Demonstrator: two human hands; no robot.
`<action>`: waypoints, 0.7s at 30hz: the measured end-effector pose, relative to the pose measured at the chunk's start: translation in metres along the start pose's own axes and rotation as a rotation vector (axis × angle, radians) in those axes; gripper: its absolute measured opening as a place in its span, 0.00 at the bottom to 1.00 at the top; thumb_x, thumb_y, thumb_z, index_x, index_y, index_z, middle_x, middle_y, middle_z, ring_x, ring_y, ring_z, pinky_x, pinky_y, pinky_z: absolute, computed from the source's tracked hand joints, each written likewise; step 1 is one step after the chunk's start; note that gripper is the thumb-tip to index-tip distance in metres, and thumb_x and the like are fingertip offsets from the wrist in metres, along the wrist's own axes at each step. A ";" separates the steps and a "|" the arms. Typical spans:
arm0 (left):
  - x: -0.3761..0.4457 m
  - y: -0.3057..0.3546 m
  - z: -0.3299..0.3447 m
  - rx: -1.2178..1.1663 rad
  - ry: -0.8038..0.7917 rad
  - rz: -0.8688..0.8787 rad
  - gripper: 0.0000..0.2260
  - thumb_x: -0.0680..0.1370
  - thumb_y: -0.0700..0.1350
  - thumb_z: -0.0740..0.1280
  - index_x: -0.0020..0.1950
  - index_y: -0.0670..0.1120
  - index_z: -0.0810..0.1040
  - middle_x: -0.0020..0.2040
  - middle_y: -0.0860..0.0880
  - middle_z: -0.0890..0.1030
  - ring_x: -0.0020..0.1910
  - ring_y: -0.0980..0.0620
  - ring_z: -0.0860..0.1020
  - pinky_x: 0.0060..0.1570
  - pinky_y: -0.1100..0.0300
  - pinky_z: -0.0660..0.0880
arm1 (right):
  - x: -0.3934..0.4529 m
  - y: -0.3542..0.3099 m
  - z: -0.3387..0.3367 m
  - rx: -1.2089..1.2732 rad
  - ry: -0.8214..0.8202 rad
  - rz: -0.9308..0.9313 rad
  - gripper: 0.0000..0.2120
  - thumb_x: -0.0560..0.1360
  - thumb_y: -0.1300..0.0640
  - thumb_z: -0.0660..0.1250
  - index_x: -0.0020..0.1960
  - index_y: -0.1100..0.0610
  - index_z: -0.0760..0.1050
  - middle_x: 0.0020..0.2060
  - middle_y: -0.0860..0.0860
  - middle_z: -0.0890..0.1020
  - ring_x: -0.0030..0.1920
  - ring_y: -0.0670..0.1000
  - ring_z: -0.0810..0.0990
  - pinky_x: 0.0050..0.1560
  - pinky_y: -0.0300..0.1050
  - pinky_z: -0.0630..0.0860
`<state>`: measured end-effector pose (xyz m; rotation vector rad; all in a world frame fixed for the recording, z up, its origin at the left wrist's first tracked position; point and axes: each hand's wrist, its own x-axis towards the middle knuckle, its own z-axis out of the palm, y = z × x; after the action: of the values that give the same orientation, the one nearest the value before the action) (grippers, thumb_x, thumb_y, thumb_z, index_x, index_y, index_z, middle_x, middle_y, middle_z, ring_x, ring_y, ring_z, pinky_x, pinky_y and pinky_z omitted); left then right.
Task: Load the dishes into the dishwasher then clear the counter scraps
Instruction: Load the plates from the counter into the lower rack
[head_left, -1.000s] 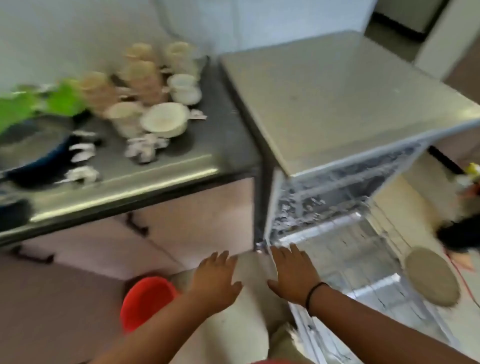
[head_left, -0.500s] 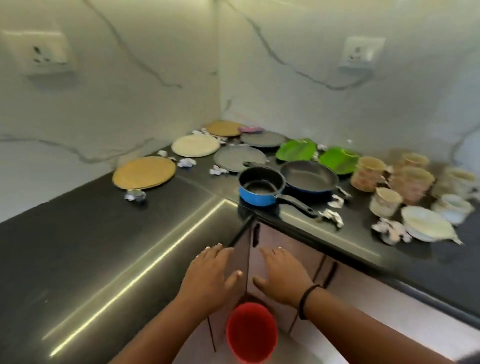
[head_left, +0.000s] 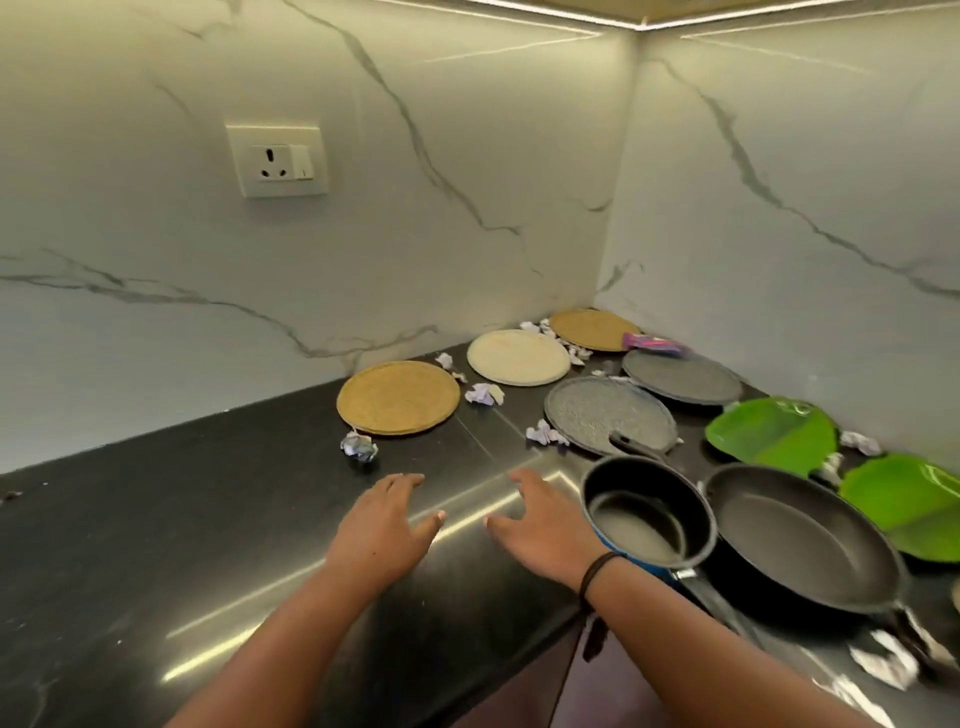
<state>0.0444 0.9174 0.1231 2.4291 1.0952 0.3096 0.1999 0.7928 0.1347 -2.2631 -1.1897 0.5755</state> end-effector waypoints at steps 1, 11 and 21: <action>0.007 0.000 -0.003 -0.023 0.015 -0.036 0.27 0.77 0.58 0.63 0.74 0.50 0.64 0.73 0.51 0.66 0.71 0.51 0.65 0.68 0.55 0.64 | 0.012 -0.003 -0.002 0.070 -0.022 0.030 0.32 0.73 0.43 0.66 0.73 0.50 0.60 0.67 0.51 0.71 0.63 0.52 0.72 0.60 0.44 0.70; 0.083 -0.055 -0.049 -0.602 0.130 -0.311 0.15 0.77 0.51 0.68 0.62 0.48 0.78 0.54 0.51 0.81 0.52 0.56 0.77 0.47 0.63 0.71 | 0.116 -0.033 0.012 0.640 -0.166 0.318 0.23 0.73 0.48 0.69 0.64 0.56 0.69 0.46 0.52 0.75 0.41 0.49 0.72 0.41 0.43 0.72; 0.199 -0.126 -0.064 -1.024 0.097 -0.658 0.17 0.79 0.48 0.66 0.66 0.43 0.73 0.61 0.44 0.77 0.58 0.46 0.76 0.55 0.54 0.73 | 0.200 -0.037 0.029 0.840 -0.090 0.519 0.22 0.77 0.51 0.67 0.66 0.60 0.69 0.58 0.58 0.75 0.52 0.56 0.77 0.48 0.47 0.77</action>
<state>0.0690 1.1599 0.1210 1.1120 1.2717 0.5803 0.2655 0.9862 0.1096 -1.7730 -0.2521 1.1257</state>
